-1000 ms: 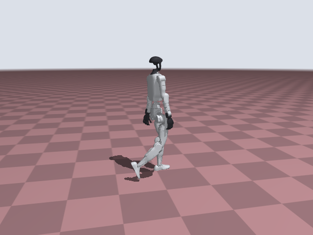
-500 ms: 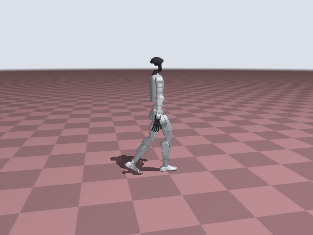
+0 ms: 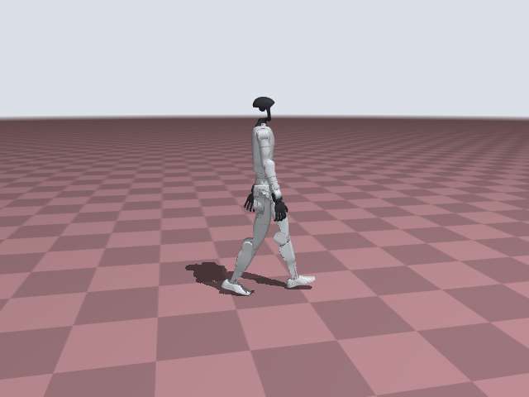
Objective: In place motions
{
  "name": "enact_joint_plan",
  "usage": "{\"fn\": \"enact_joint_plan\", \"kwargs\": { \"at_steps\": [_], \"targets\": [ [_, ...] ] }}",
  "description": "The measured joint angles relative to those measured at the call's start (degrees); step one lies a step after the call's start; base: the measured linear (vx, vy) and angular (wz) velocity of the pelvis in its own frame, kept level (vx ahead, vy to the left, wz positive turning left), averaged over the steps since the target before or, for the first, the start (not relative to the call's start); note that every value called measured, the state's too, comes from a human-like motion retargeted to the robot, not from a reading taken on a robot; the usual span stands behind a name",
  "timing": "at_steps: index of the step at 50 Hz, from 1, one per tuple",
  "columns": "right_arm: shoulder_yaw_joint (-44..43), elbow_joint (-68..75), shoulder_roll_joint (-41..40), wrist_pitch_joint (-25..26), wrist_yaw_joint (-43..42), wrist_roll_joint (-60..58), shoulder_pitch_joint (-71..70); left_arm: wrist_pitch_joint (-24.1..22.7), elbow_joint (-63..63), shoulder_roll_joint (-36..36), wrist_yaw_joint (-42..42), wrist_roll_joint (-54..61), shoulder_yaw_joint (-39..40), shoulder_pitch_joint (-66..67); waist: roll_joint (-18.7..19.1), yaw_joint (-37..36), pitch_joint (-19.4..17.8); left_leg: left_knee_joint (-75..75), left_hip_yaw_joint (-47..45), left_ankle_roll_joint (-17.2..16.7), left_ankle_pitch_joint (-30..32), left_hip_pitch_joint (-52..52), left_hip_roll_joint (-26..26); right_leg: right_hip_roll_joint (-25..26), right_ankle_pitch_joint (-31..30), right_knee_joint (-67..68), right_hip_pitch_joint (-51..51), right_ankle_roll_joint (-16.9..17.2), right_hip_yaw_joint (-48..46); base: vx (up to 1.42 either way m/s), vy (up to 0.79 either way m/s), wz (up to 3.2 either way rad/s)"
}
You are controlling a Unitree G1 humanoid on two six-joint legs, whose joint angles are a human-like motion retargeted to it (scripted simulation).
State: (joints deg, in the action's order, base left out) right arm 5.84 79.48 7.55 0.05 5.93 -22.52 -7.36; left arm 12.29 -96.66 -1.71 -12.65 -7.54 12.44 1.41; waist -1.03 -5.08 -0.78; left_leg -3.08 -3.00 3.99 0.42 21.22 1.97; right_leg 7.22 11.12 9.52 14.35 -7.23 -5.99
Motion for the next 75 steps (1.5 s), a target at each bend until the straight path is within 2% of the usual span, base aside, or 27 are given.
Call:
{"fn": "enact_joint_plan", "kwargs": {
  "at_steps": [3,5,7,12,14,18,23,25,27,29,32,36,38,40,46,48,50,53,55,58,60,63,65,67,68,70,75],
  "targets": [
    [-1.23,4.15,-0.35,0.53,1.36,0.37,2.22,0.39,-0.68,-0.2,0.95,-0.27,0.11,-0.62,0.72,-0.99,1.89,-1.63,3.65,-0.48,4.42,-2.62,-0.79,-0.69,-12.65,7.05,1.22,2.01,-2.95,0.81,0.45,-0.18],
    [-1.72,7.78,-0.31,0.88,1.04,1.96,3.36,-0.19,-0.74,-0.22,2.16,1.4,-1.02,-0.73,0.69,-0.51,1.95,-3.64,5.42,2.62,2.29,-5.44,0.57,-4.11,-25.17,15.81,0.46,4.97,-9.2,0.89,0.5,0.1],
    [-2.38,10.58,-0.3,1.76,0.3,3.27,3.37,-0.72,-0.74,-0.57,3.29,3.85,-2.52,-1.89,1.71,0.0,0.88,-4.8,3.97,4.58,-1.43,-9.01,-0.86,-7.55,-30.1,28.8,-3.25,4.56,-14.54,0.79,0.46,-0.07],
    [-4.7,10.54,0.2,1.75,-0.35,4.77,4.45,0.88,-0.07,-0.69,5.64,7.62,-6.5,-7.88,4.74,1.74,-2.76,-5.08,1.45,8.13,-7.72,-17.79,-3.21,-10.9,-20.97,44.66,-13.38,-3.03,-21.51,0.59,0.33,0.03],
    [-5.73,9.33,0.27,0.27,-1.26,5.18,5.26,0.77,1.48,-0.84,5.09,6.66,-8.2,-10.11,4.42,5.16,-3.65,-3.9,1.89,9.29,-8.84,-20.41,-2.36,-8.9,-19.32,42.96,-18.46,-1.52,-21.1,0.7,0.31,1.2],
    [-7.01,8.19,0.02,-2.19,-3.71,6.14,7.57,-0.49,6.06,-1.72,2.35,2.6,-12.82,-12.31,2.66,11.5,-3.24,-1.86,5.06,11.01,-11.33,-25.03,-0.16,-3.72,-18.41,27.11,-27.83,2.14,-15.66,0.71,0.1,1.13],
    [-8.82,10.85,-0.27,-2.48,-1.98,8.59,6.92,-1.36,10.71,-3.53,0.95,-3.14,-14.2,-15.05,-1.84,13.08,-5.24,-2.07,4.63,11.01,-17.05,-33.78,2.12,-3.79,-17.66,-2.4,-30.53,-4.88,-10.93,0.85,-0.12,0.18],
    [-9.7,11.94,-0.26,-2.45,-0.86,8.97,6.76,-1.91,11.65,-3.71,0.71,-3.61,-14.36,-15.13,-1.2,13.09,-5.47,-2.0,2.93,11.01,-18.83,-37.47,0.73,-2.76,-14.53,-10.58,-30.96,-4.42,-11.13,0.93,0.0,-0.18],
    [-10.23,12.73,-0.11,-2.43,-0.02,9.08,6.92,-2.16,11.85,-3.8,-0.15,-3.35,-14.35,-14.37,-1.03,12.35,-5.07,-3.47,1.37,11.01,-19.47,-40.07,0.03,-2.4,-13.07,-11.04,-30.17,-3.93,-11.67,0.93,-0.03,-0.34],
    [-10.66,13.48,-0.25,-2.12,0.28,9.09,7.27,-1.78,11.52,-3.58,-0.87,-3.73,-13.48,-12.66,-0.95,12.94,-4.56,-6.82,1.93,11.01,-18.6,-41.92,-0.62,-2.07,-16.54,-7.68,-28.99,-7.04,-13.06,1.18,-0.07,-0.04],
    [-11.75,14.91,0.52,-1.68,0.32,8.58,6.59,-0.95,9.86,-2.53,-1.77,-4.12,-10.75,-9.2,-1.4,13.67,-1.73,-16.31,0.6,11.01,-11.95,-39.65,-0.18,-1.85,-20.46,-3.73,-28.62,-6.2,-5.97,1.07,-0.01,-0.19],
    [-12.75,14.92,0.88,-1.98,-0.05,10.56,6.79,0.2,5.52,-1.7,-0.68,-2.83,-9.24,-5.12,0.15,11.68,-0.33,-44.06,-0.17,11.01,-2.56,-26.55,-2.36,-0.44,-15.08,-0.63,-24.95,-4.2,-3.15,1.07,0.08,-0.36],
    [-12.04,14.35,1.12,-1.95,0.21,12.34,5.82,0.98,4.23,-1.78,-0.89,-2.3,-8.75,-4.47,-0.89,9.62,-1.39,-55.0,-0.99,11.01,-6.46,-19.71,-1.56,-2.1,-13.18,-1.32,-21.33,-3.85,-6.75,0.73,0.1,-0.64],
    [-10.64,13.66,1.39,-2.0,0.09,13.71,4.18,1.44,3.96,-2.05,-1.16,-2.56,-7.52,-4.0,-1.45,8.84,-2.64,-61.81,-3.33,11.01,-12.08,-14.92,-7.04,-0.67,-10.64,-1.56,-18.3,-4.64,-6.24,0.62,-0.15,-0.43],
    [-5.92,8.73,1.96,-2.45,-1.35,10.59,-0.1,-0.87,5.43,-1.18,0.6,-2.31,-3.81,-0.18,-2.21,1.74,-2.65,-51.51,-8.08,11.01,-10.41,1.57,-2.34,-2.76,-8.12,-3.64,-13.4,-1.47,-3.67,0.57,0.43,-0.8],
    [-4.75,5.88,2.42,-1.44,-1.17,8.48,-0.28,-0.95,4.9,0.0,1.25,-2.16,-2.91,1.2,-2.72,1.74,-1.38,-34.35,-8.07,10.05,-6.2,3.08,3.46,-5.93,-6.74,-3.75,-12.48,1.25,-4.18,0.57,0.83,0.03],
    [-3.93,3.21,2.6,0.15,-0.8,6.03,-0.85,-0.56,3.82,0.56,1.2,-2.01,-1.81,1.83,-1.25,0.79,-1.32,-15.97,-4.07,3.4,-3.92,2.01,3.76,-4.21,-4.76,-3.46,-10.34,1.74,-3.42,0.57,0.4,-0.41],
    [-2.42,0.72,2.68,1.2,-0.24,2.77,-1.66,-0.03,2.15,0.98,0.78,-1.84,-0.12,2.32,1.46,-0.8,-2.02,3.07,-4.72,-8.38,-8.32,0.32,-0.49,-0.84,-2.12,-3.92,-4.78,1.66,-3.39,0.78,0.32,-0.66],
    [-1.09,0.41,2.72,0.77,0.51,1.75,-1.86,0.15,1.44,1.08,0.68,-2.09,0.92,2.81,1.81,0.73,-1.64,6.53,-7.07,-12.33,-11.49,0.05,-1.95,-0.28,-1.12,-3.57,-2.08,2.13,-4.44,0.76,0.35,0.0],
    [-1.41,0.95,2.06,0.66,1.82,0.43,-0.27,1.1,0.23,0.91,0.07,-3.21,1.95,3.07,1.52,0.25,1.23,0.54,-5.92,-1.41,-6.82,-0.1,0.07,-1.04,-3.84,-0.04,-1.08,4.16,-3.89,0.85,0.42,-0.28],
    [-2.32,2.33,1.14,0.79,1.83,0.66,1.45,1.92,-0.35,0.52,-0.02,-3.74,2.78,2.96,1.74,-1.2,2.8,0.43,-0.78,0.09,-1.16,-1.75,0.88,-1.04,-10.59,3.74,-0.07,5.17,-4.24,0.74,0.3,-0.44],
    [-4.31,6.48,0.49,0.83,0.71,2.16,3.69,1.48,-0.53,0.38,-0.28,-2.66,2.88,3.31,2.46,-0.53,4.32,-1.39,2.95,1.73,-4.05,-5.4,0.13,-4.75,-28.79,16.69,-1.66,6.66,-12.55,0.83,0.39,0.01],
    [-4.71,9.15,0.01,1.01,-0.08,3.83,4.07,1.39,-0.37,-0.46,-1.2,-1.25,2.56,2.57,3.46,0.89,3.62,-1.66,2.44,3.69,-7.17,-9.03,-0.69,-8.2,-34.73,32.06,-7.04,6.23,-15.87,0.7,0.38,0.08],
    [-5.1,10.89,0.11,1.07,0.49,6.21,3.69,2.12,0.18,-1.29,-2.18,-0.27,0.97,0.47,4.89,2.02,1.56,-0.88,0.6,4.49,-9.29,-13.12,-1.99,-6.89,-29.62,43.39,-14.17,5.26,-13.84,0.64,0.42,-0.14],
    [-5.49,11.32,0.33,1.24,1.21,7.26,3.3,2.55,0.49,-1.7,-2.43,0.07,0.04,-1.09,5.09,0.89,0.39,-0.3,-1.2,4.8,-10.42,-15.2,-2.3,-8.82,-25.98,46.36,-16.35,1.05,-15.87,0.54,0.39,-0.65],
    [-6.76,11.46,0.47,1.08,1.81,8.54,2.96,2.72,1.45,-2.43,-2.13,0.29,-1.54,-4.29,5.19,0.37,-1.49,1.04,-2.19,5.63,-11.95,-18.3,-1.84,-8.85,-21.07,48.28,-21.07,-2.13,-17.24,0.31,0.24,-0.02],
    [-8.41,10.01,0.67,-1.29,-2.25,10.19,5.83,-0.06,6.95,-3.91,-1.98,-0.94,-7.69,-8.6,5.8,11.2,-1.81,2.61,4.06,7.37,-14.36,-21.43,0.38,-3.58,-15.16,35.55,-35.39,2.75,-13.93,0.54,0.26,1.65]
  ]
}}
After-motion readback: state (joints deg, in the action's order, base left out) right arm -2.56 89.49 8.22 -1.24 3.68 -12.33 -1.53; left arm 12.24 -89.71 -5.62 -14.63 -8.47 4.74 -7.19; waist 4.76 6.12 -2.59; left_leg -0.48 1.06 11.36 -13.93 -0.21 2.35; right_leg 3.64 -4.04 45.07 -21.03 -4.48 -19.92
